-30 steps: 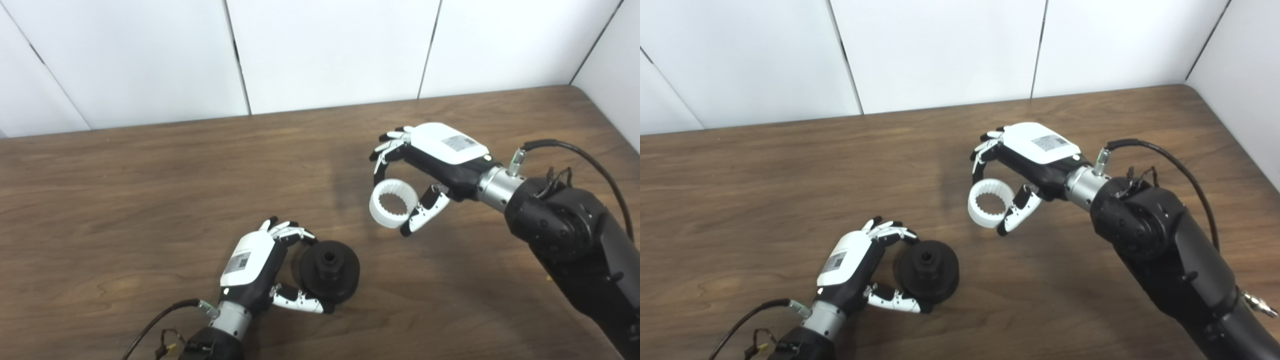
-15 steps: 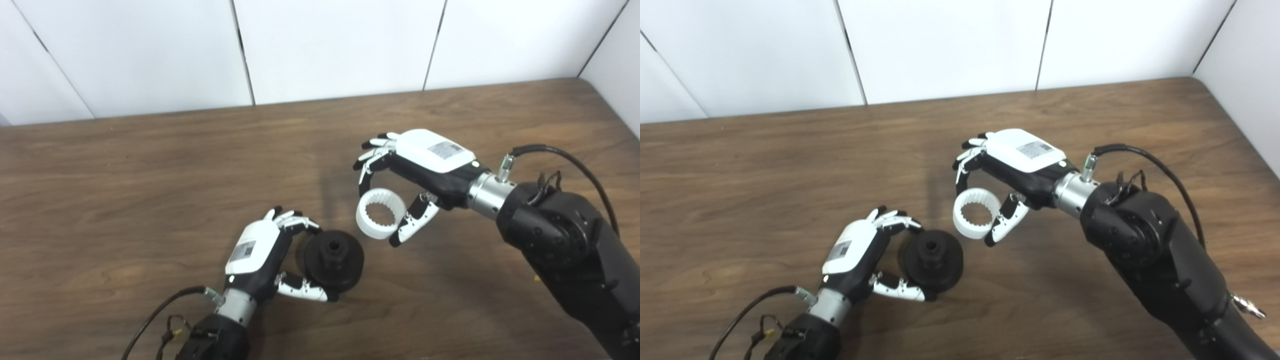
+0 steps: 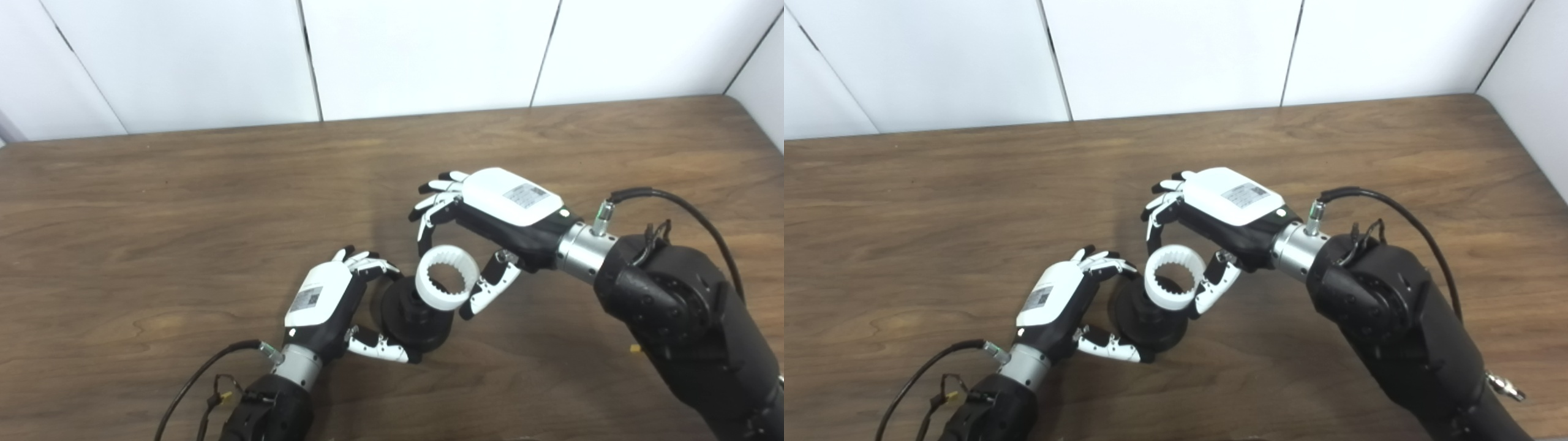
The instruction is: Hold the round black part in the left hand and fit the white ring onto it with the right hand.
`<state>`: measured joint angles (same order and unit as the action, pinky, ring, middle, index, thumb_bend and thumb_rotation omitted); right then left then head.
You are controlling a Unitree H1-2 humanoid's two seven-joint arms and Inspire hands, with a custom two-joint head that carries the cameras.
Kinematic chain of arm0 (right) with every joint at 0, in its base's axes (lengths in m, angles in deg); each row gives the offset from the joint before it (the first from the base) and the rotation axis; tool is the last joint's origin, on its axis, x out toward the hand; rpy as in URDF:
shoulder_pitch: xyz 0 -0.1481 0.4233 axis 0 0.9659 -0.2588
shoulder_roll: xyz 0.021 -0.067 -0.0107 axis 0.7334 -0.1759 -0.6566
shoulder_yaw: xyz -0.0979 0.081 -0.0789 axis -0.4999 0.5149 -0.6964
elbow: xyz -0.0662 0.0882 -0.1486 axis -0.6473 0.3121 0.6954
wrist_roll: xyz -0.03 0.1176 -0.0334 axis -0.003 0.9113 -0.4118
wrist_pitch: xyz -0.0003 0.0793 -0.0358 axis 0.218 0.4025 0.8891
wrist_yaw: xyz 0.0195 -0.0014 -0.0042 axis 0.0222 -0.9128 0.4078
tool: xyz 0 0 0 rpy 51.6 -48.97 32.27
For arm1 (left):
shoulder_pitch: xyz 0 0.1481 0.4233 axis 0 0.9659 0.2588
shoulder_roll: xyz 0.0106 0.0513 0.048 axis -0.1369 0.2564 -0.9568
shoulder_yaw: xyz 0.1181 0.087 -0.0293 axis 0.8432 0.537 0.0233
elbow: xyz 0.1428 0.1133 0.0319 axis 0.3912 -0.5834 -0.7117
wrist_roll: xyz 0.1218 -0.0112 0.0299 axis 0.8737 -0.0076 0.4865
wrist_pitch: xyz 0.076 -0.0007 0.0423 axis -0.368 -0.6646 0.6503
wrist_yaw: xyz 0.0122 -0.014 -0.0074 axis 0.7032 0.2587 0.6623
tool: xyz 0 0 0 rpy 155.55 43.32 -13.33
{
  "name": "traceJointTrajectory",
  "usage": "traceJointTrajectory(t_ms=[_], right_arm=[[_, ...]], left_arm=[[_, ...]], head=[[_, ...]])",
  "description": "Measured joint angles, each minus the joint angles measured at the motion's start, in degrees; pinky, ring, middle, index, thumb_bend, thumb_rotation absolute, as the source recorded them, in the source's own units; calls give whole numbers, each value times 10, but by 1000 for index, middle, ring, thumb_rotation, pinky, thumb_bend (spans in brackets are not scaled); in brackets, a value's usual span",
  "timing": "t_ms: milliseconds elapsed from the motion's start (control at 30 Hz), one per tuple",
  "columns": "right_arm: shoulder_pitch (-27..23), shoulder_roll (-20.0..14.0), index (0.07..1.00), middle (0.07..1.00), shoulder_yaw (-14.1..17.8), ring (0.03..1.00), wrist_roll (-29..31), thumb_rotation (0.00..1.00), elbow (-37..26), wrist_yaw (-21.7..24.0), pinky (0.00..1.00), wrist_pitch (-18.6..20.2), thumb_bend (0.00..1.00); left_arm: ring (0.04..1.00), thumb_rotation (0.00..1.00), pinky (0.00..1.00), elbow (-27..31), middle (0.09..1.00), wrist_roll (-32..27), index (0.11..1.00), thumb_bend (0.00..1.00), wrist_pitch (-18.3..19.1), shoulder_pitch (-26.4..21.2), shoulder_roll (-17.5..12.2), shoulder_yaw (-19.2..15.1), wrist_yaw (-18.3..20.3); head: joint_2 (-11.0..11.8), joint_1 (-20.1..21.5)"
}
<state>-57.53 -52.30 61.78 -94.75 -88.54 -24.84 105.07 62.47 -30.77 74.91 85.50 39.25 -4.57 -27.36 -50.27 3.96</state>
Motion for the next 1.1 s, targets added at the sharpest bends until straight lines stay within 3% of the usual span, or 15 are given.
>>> traceJointTrajectory(t_ms=[533,1100], right_arm=[[25,23,482,803,-20,938,-11,140,16,2,991,-12,525],[37,26,483,813,-20,932,-12,138,77,-60,999,-61,525]], left_arm=[[879,59,1000,0,778,3,481,525,3,0,3,2,0],[879,59,1000,5,780,9,481,525,12,0,10,8,8]], head=[[-7,-4],[-10,-4]])
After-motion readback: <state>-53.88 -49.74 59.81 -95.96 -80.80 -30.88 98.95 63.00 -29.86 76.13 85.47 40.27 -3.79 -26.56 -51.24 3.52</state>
